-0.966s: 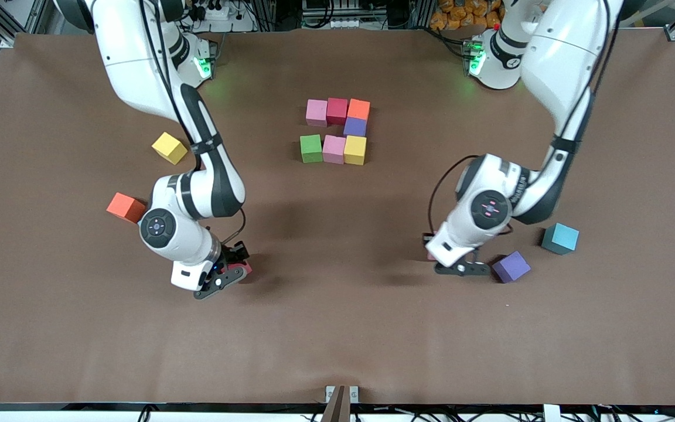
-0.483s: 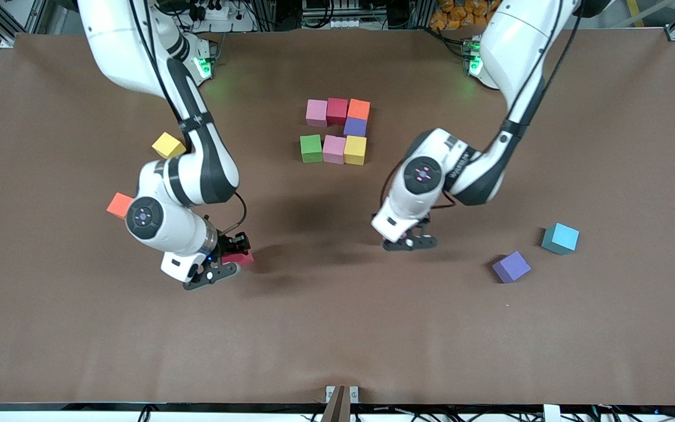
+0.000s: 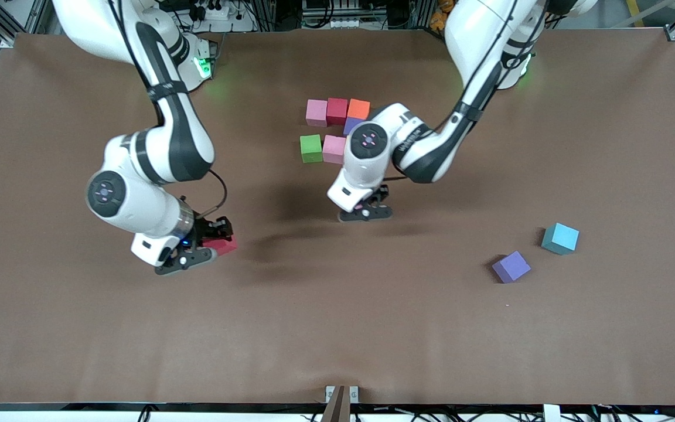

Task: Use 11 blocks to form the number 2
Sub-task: 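Carry the lilac cube with the left gripper while the right gripper holds pink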

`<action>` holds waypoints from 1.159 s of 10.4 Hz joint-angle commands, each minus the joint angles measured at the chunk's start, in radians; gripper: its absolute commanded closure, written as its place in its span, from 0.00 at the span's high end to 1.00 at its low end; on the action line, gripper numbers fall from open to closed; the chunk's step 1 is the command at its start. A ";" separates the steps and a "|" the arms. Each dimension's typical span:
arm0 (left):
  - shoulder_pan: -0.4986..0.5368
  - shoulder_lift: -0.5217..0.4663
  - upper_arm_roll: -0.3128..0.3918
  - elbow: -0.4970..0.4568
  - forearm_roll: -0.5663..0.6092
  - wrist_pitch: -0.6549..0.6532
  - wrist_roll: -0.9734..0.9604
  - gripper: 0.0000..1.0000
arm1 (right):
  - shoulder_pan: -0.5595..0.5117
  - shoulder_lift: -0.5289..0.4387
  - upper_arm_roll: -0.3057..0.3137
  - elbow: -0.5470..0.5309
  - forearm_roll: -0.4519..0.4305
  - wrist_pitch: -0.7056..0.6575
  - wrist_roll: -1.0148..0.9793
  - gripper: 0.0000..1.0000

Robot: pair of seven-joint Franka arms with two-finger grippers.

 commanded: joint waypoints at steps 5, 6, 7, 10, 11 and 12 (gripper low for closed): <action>-0.165 0.166 0.024 0.197 -0.031 0.032 -0.141 0.22 | -0.004 -0.122 -0.061 -0.058 -0.074 -0.125 0.022 0.30; -0.189 0.181 0.040 0.211 -0.031 0.035 -0.159 0.22 | -0.001 -0.126 -0.061 -0.058 -0.074 -0.130 0.040 0.30; -0.212 0.183 0.050 0.208 -0.032 0.035 -0.161 0.22 | 0.003 -0.138 -0.061 -0.058 -0.076 -0.144 0.077 0.30; -0.246 0.175 0.052 0.188 -0.035 0.024 -0.161 0.23 | -0.003 -0.181 -0.061 -0.058 -0.097 -0.194 0.094 0.30; -0.248 0.177 0.050 0.187 -0.035 0.003 -0.160 0.23 | -0.006 -0.177 -0.061 -0.058 -0.114 -0.190 0.094 0.30; -0.248 0.175 0.050 0.184 -0.032 -0.011 -0.155 0.23 | -0.006 -0.175 -0.061 -0.058 -0.114 -0.188 0.094 0.30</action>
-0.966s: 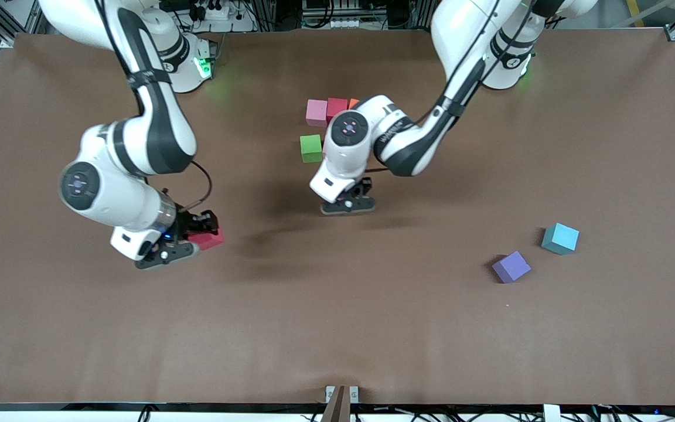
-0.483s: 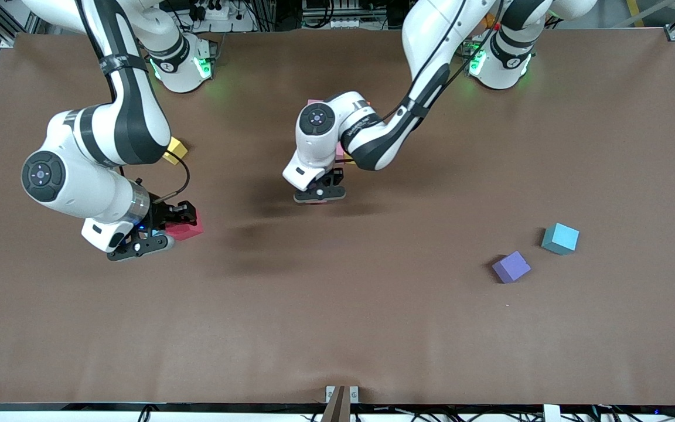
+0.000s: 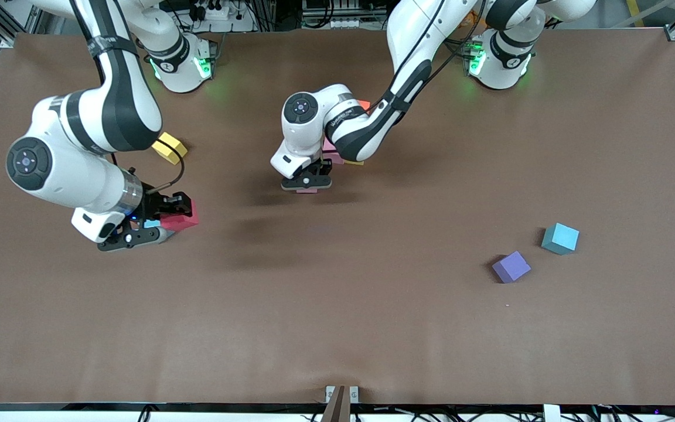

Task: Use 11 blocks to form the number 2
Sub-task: 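Carry the lilac cube with the left gripper while the right gripper holds pink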

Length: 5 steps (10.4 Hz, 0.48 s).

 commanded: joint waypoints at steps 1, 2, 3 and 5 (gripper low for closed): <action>-0.010 0.002 0.016 0.004 -0.017 -0.035 0.006 0.23 | -0.006 -0.025 0.009 -0.028 -0.023 0.001 0.020 0.30; -0.012 0.002 0.016 0.002 -0.014 -0.050 0.009 0.23 | -0.007 -0.023 0.009 -0.028 -0.023 0.001 0.020 0.30; -0.010 0.002 0.014 0.004 -0.014 -0.075 0.010 0.23 | -0.007 -0.022 0.009 -0.028 -0.023 0.001 0.021 0.30; -0.010 0.004 0.011 0.004 -0.024 -0.077 0.012 0.23 | -0.007 -0.023 0.009 -0.028 -0.023 -0.001 0.020 0.31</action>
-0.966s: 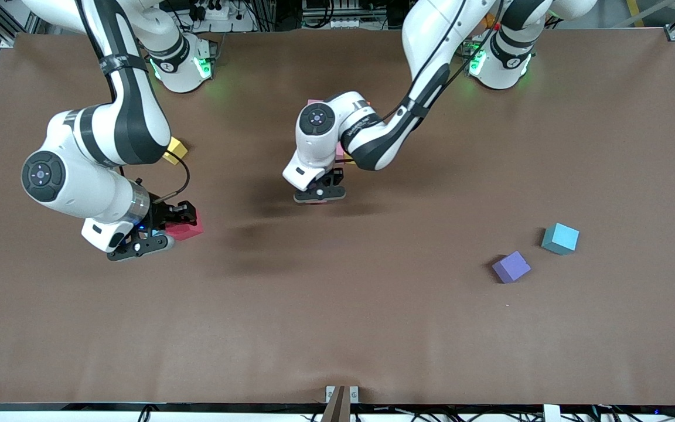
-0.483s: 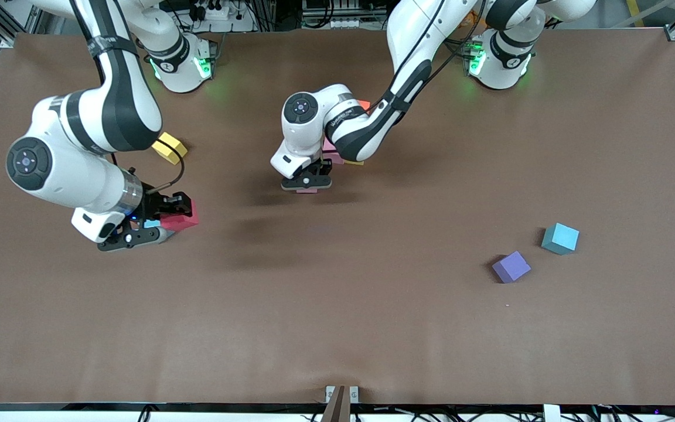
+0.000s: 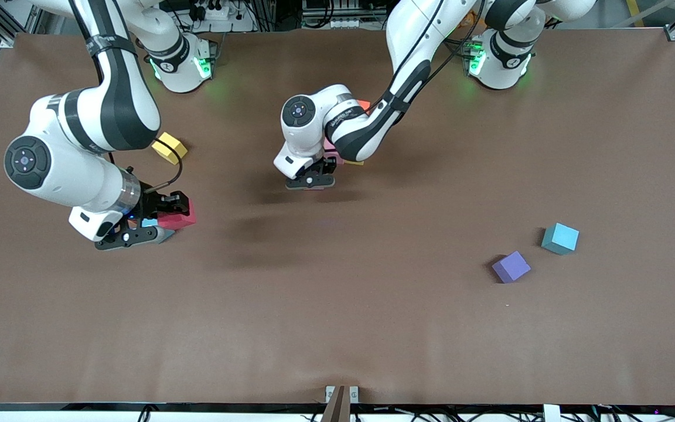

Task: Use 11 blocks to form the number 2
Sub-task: 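Carry the lilac cube with the left gripper while the right gripper holds pink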

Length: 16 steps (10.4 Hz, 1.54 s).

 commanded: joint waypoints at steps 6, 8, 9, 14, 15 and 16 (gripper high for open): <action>-0.013 0.002 0.004 0.013 -0.040 -0.015 0.025 0.23 | -0.019 -0.020 0.009 -0.021 -0.019 -0.002 0.016 0.31; -0.016 0.005 0.004 0.013 -0.042 -0.015 0.032 0.23 | -0.019 -0.020 0.007 -0.021 -0.019 -0.001 0.016 0.31; -0.016 0.005 0.004 0.013 -0.043 -0.015 0.033 0.23 | -0.019 -0.021 0.007 -0.020 -0.019 -0.004 0.016 0.31; -0.035 0.019 0.004 0.014 -0.050 -0.012 0.035 0.24 | -0.016 -0.026 0.007 -0.020 -0.021 -0.024 0.016 0.31; -0.035 0.021 0.004 0.014 -0.050 -0.011 0.035 0.25 | -0.016 -0.025 0.009 -0.021 -0.019 -0.024 0.017 0.31; -0.035 0.025 0.004 0.014 -0.050 -0.011 0.036 0.26 | -0.016 -0.025 0.009 -0.021 -0.019 -0.024 0.016 0.31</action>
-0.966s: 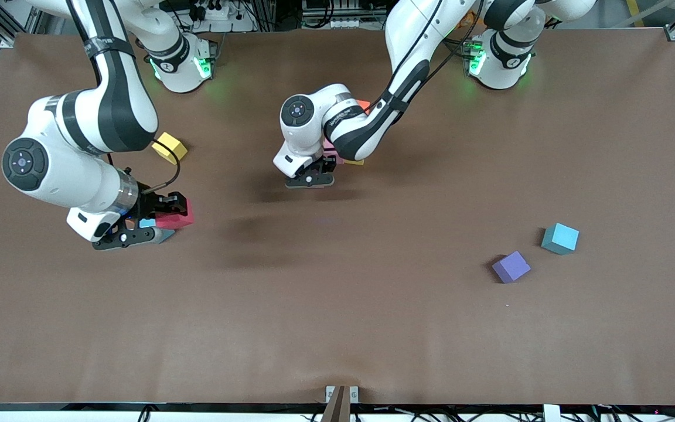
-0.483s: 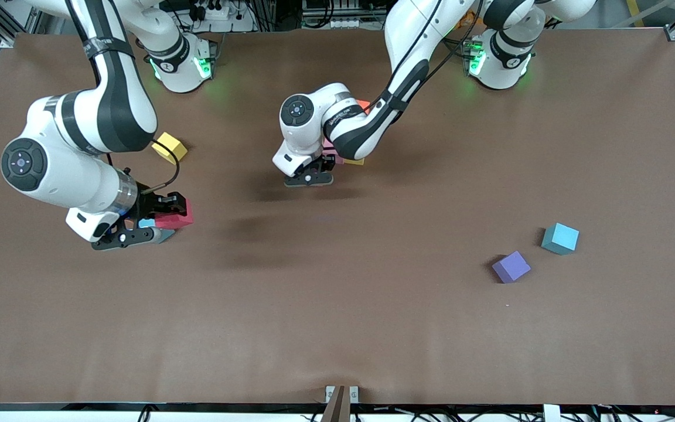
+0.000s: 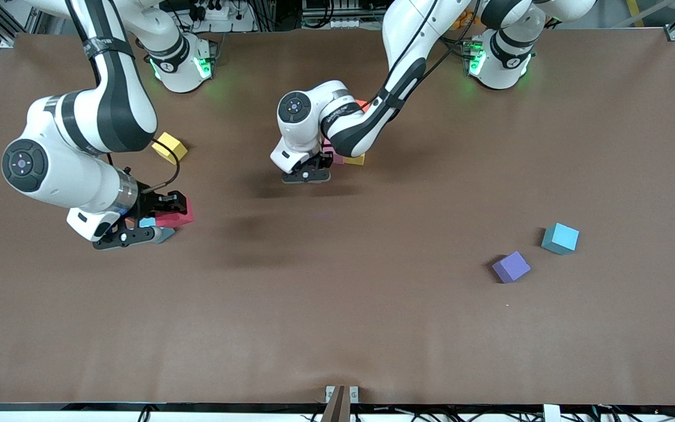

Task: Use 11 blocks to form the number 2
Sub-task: 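Carry the lilac cube with the left gripper while the right gripper holds pink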

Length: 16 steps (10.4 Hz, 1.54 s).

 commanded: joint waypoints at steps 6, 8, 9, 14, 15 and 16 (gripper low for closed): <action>-0.026 0.030 0.010 0.012 -0.025 -0.006 0.022 0.33 | -0.006 -0.024 0.009 -0.015 -0.018 -0.027 0.016 0.31; -0.028 0.036 0.010 0.011 -0.025 -0.006 0.022 0.36 | -0.006 -0.023 0.009 -0.015 -0.018 -0.030 0.016 0.32; -0.029 0.036 0.010 0.011 -0.022 -0.006 0.022 0.37 | -0.006 -0.023 0.009 -0.015 -0.018 -0.030 0.016 0.32; -0.031 0.045 0.010 0.009 -0.022 -0.006 0.021 0.90 | -0.009 -0.024 0.009 -0.027 -0.017 -0.027 0.016 0.33; -0.031 0.045 0.010 0.011 -0.020 -0.006 0.019 1.00 | -0.009 -0.024 0.007 -0.027 -0.017 -0.027 0.016 0.33; -0.034 0.045 0.010 0.009 -0.020 -0.006 0.015 1.00 | -0.009 -0.024 0.007 -0.027 -0.017 -0.027 0.016 0.33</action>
